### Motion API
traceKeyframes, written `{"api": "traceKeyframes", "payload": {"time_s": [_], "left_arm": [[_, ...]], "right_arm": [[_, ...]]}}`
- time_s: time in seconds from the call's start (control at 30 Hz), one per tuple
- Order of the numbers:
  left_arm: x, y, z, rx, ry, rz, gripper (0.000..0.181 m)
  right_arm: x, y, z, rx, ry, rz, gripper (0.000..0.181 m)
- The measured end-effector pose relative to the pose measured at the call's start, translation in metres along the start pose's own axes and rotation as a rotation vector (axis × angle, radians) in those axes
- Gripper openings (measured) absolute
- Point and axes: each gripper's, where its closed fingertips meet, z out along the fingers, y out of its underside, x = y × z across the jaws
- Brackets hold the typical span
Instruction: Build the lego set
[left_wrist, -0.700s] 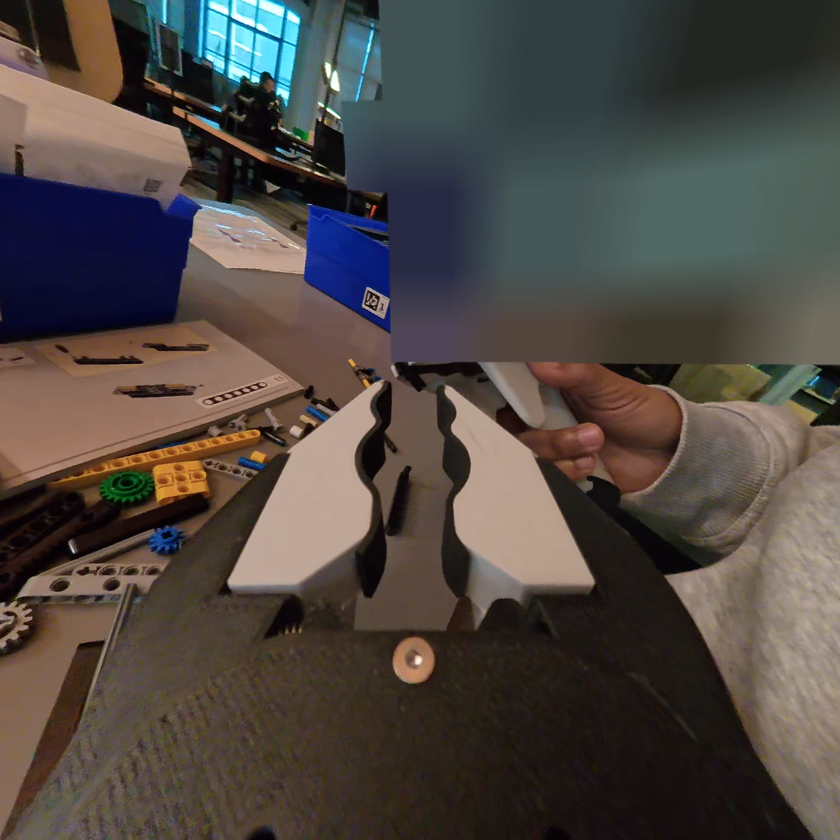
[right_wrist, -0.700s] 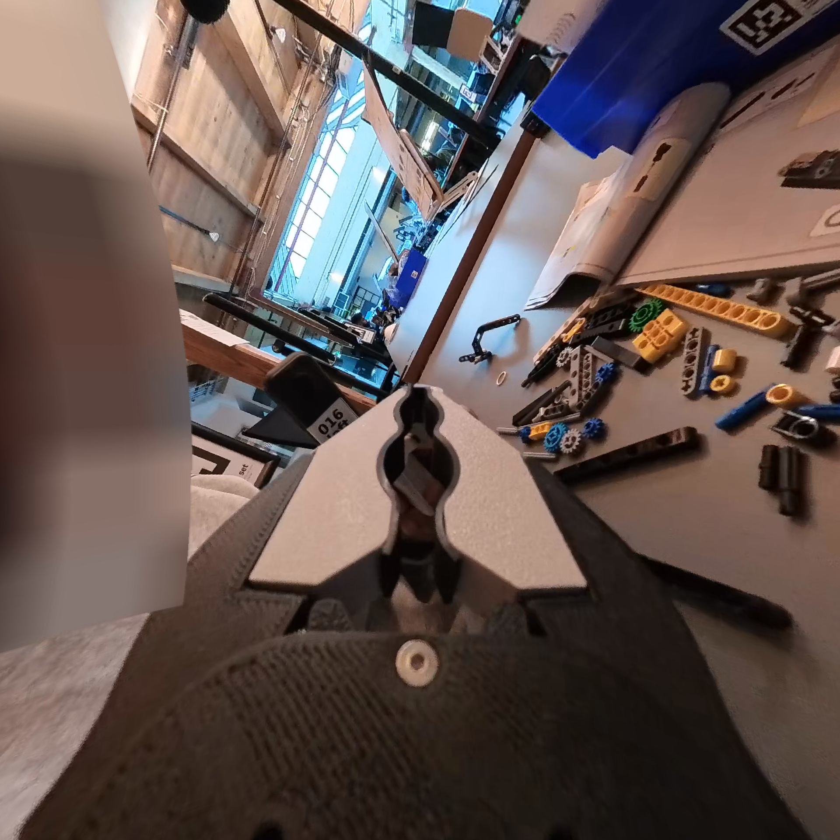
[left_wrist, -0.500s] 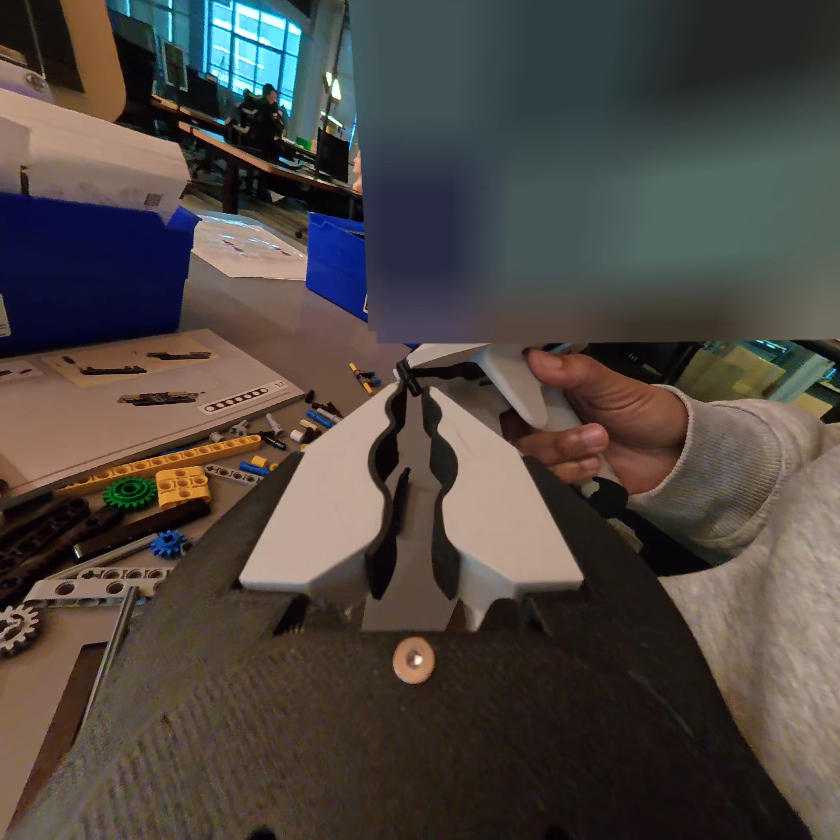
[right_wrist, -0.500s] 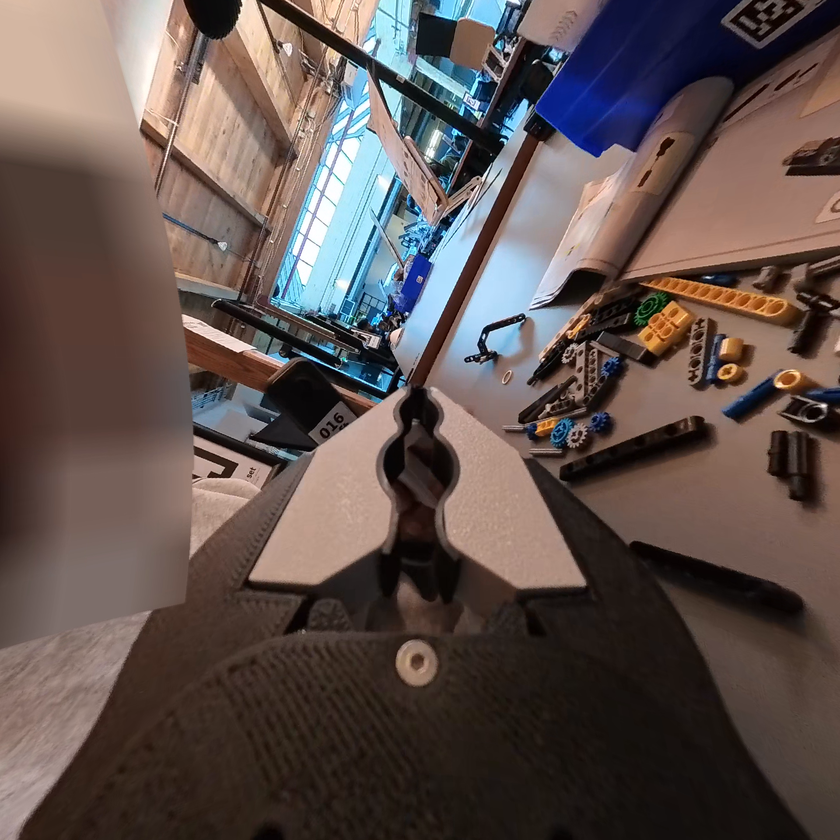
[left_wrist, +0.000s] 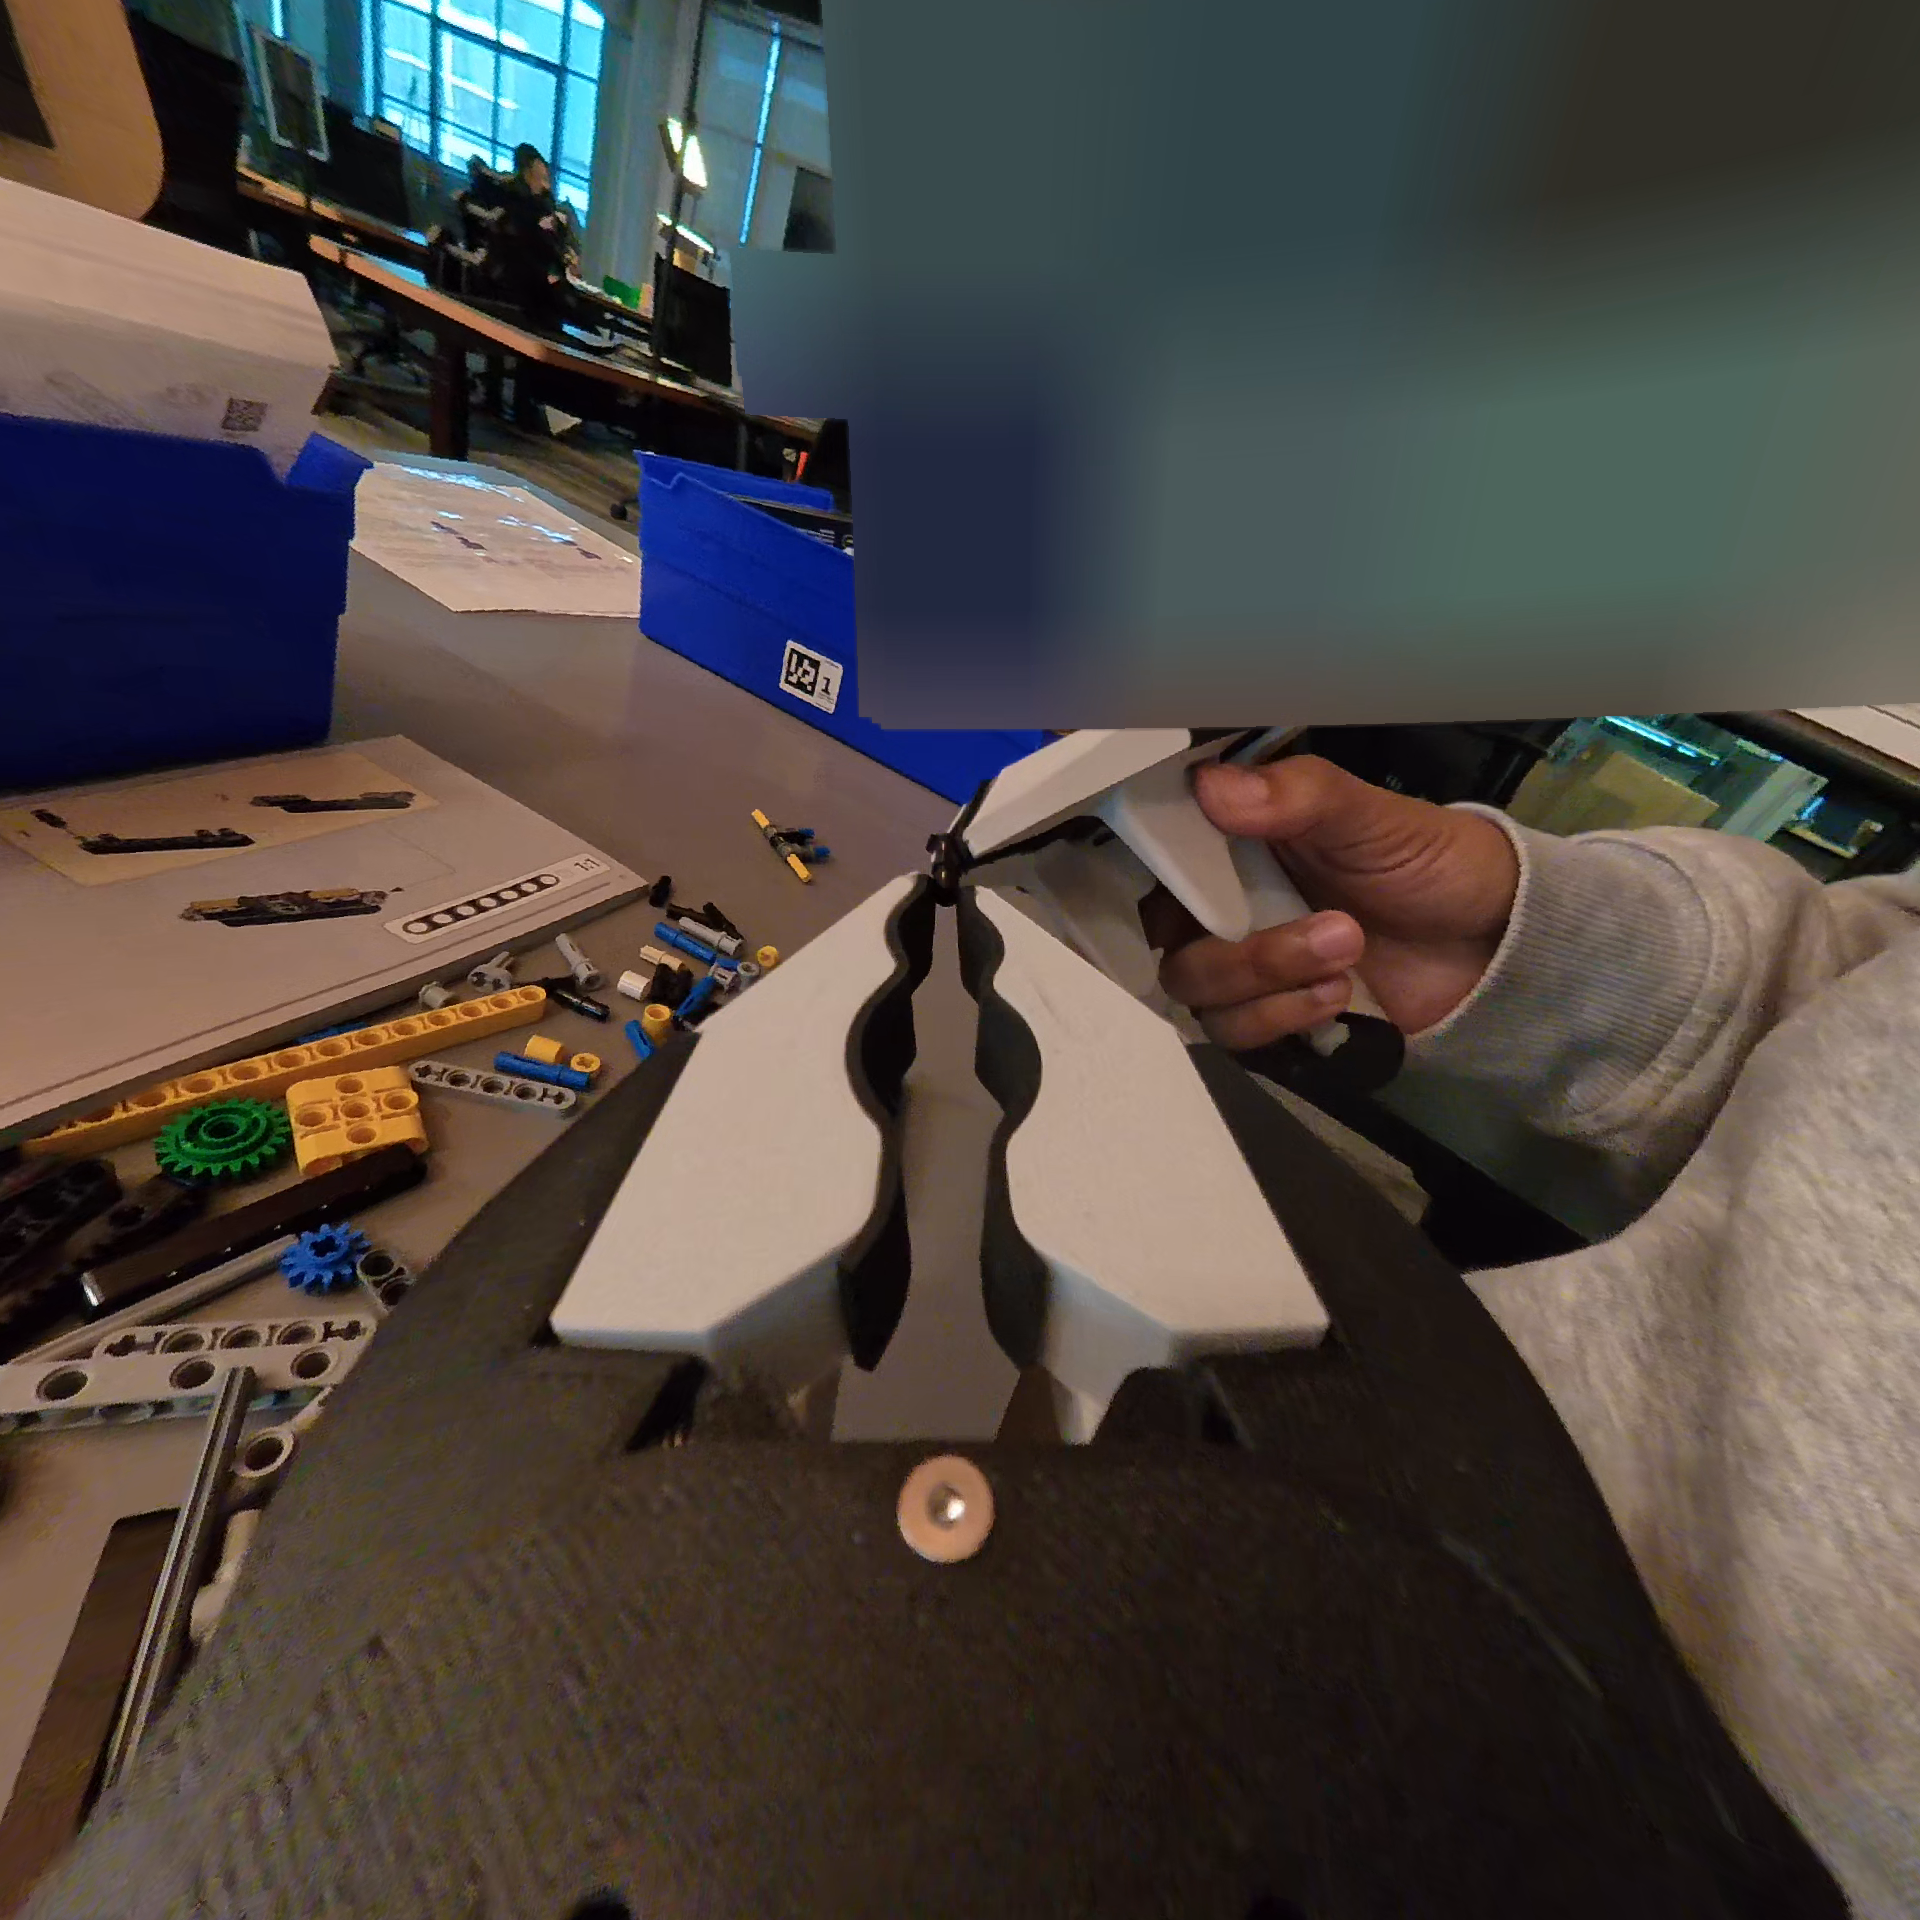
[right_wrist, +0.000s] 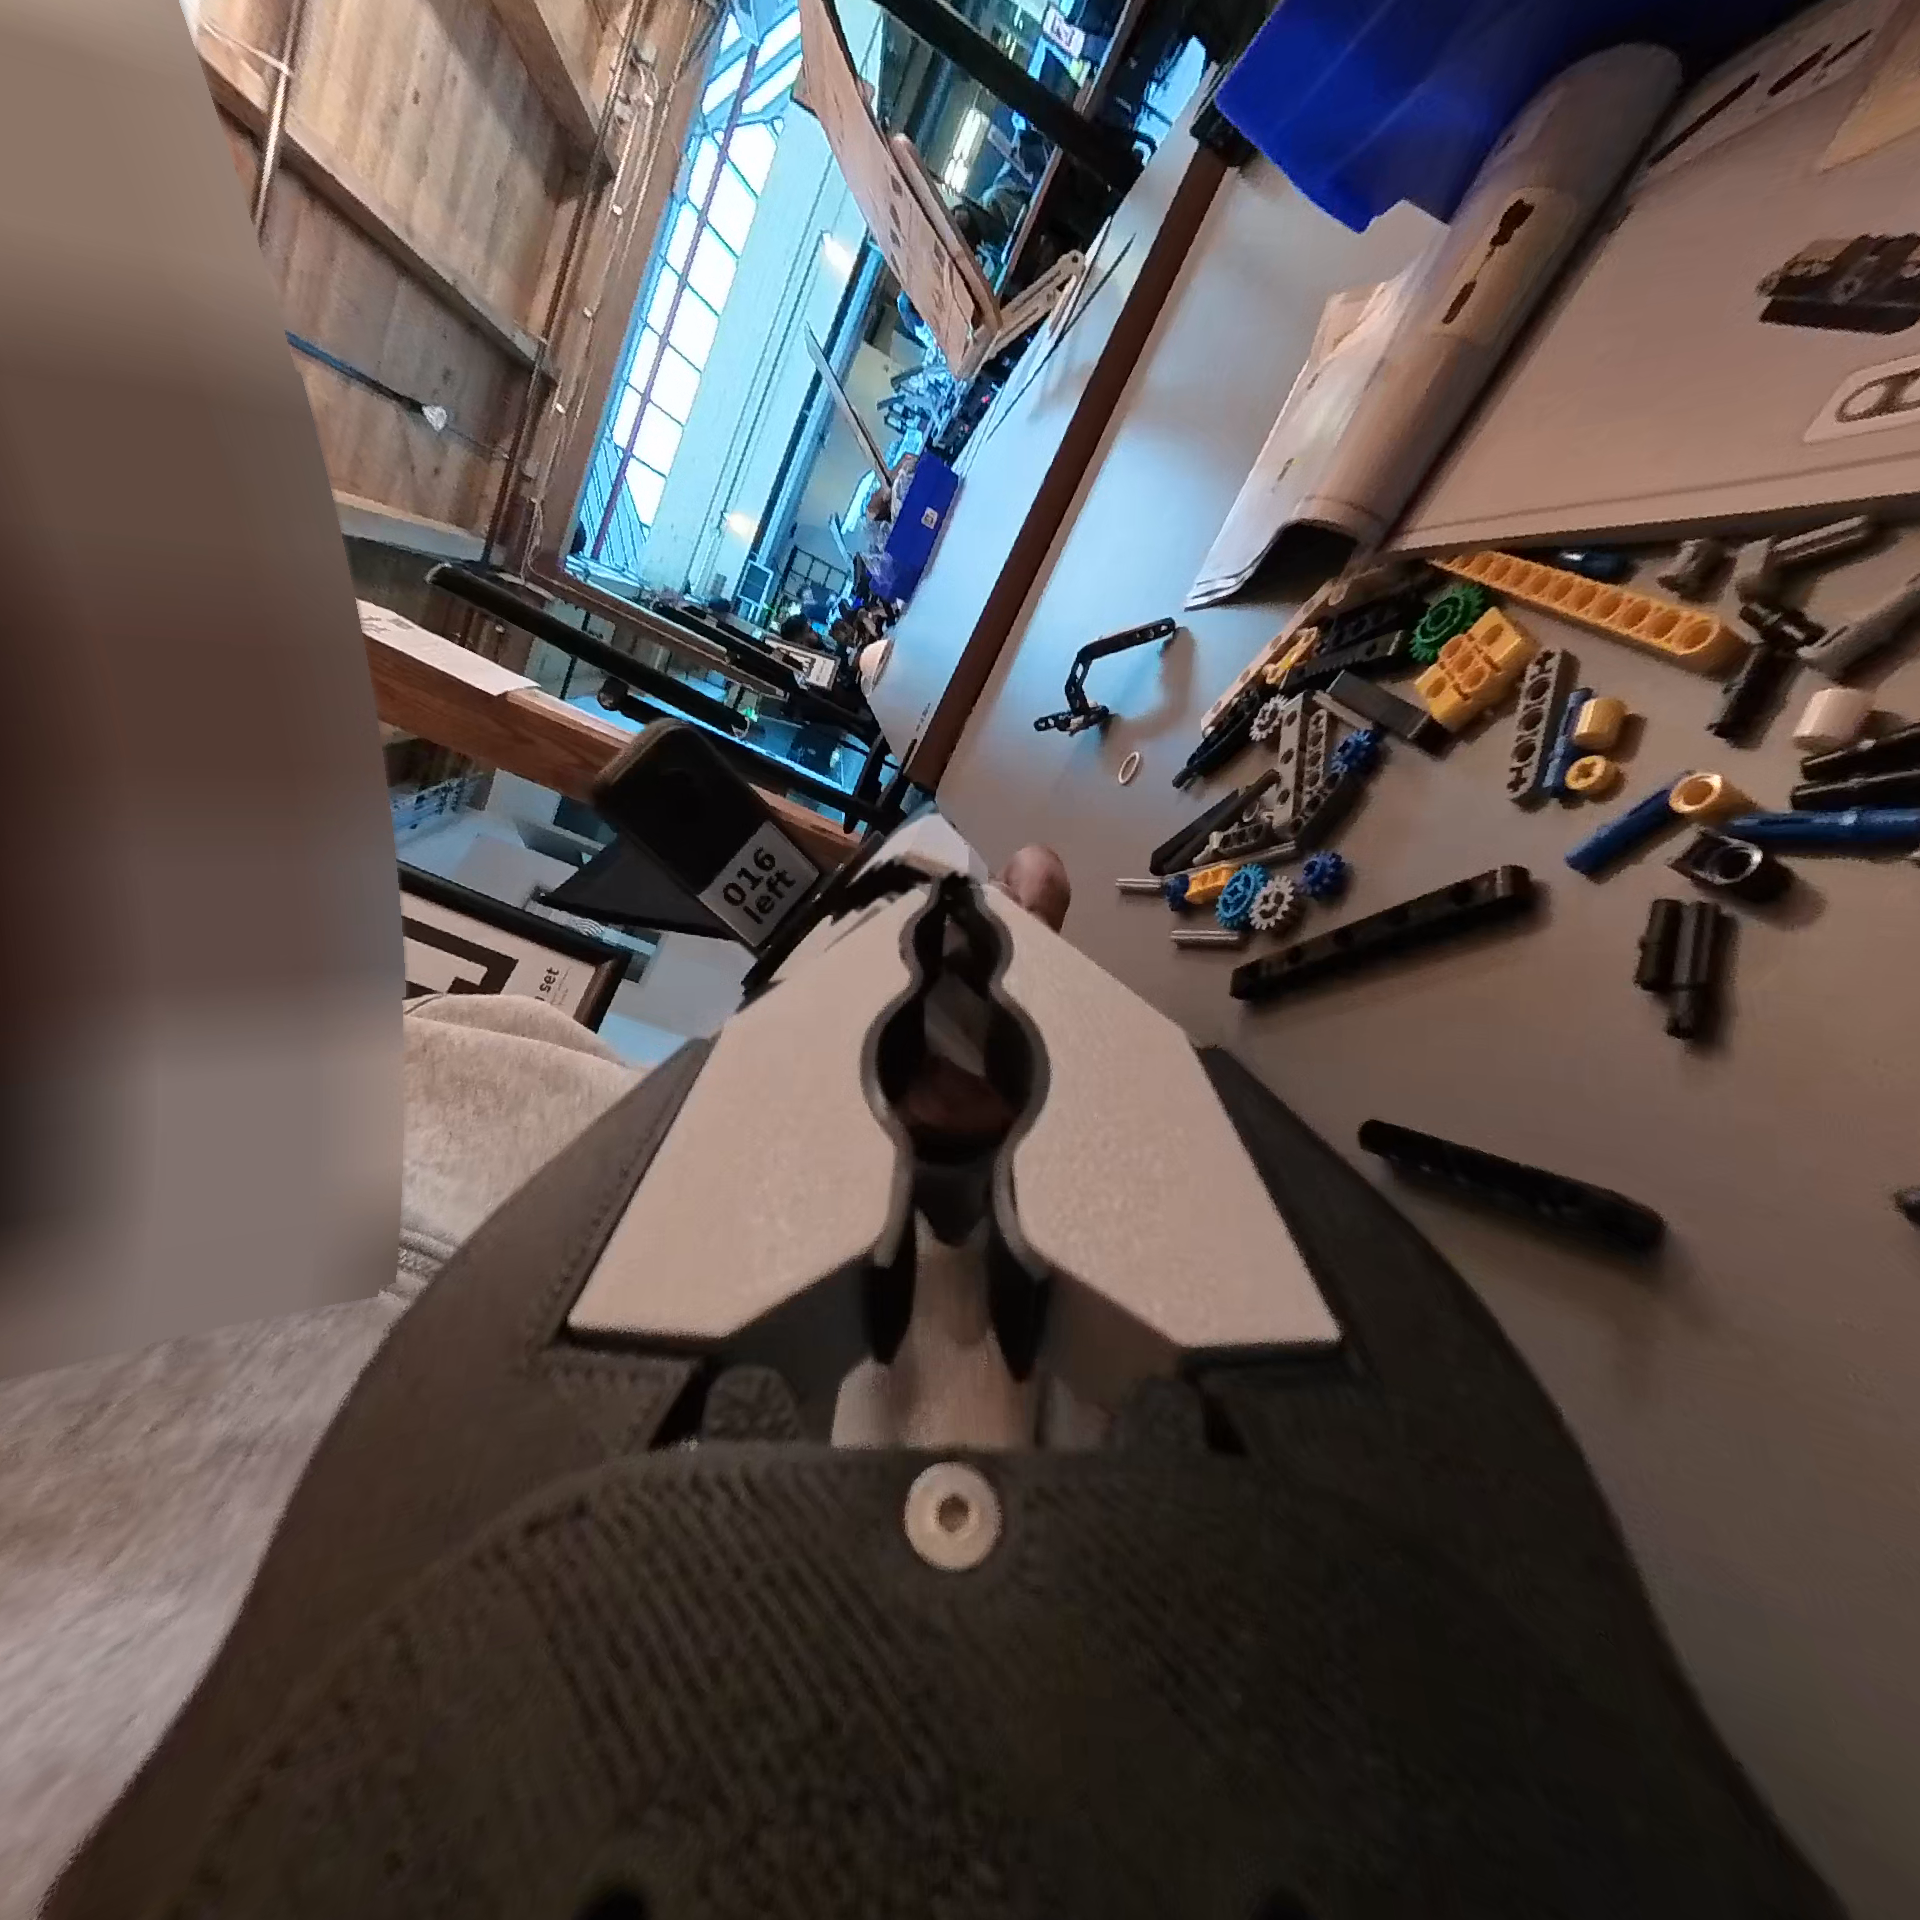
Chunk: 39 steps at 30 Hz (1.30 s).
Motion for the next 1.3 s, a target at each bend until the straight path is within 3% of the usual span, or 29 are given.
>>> {"api": "traceKeyframes", "payload": {"time_s": [0.23,0.43,1.3], "left_arm": [[0.004,0.002,0.001,-0.010,0.026,0.007,0.001],[0.010,0.007,0.003,-0.043,0.054,0.024,0.001],[0.014,0.021,0.007,-0.142,0.070,0.068,0.001]], "right_arm": [[0.001,0.007,-0.001,-0.077,0.005,-0.027,0.010],[-0.002,0.011,-0.002,-0.125,-0.013,-0.020,0.003],[0.006,0.019,-0.013,-0.316,0.056,0.014,0.002]]}}
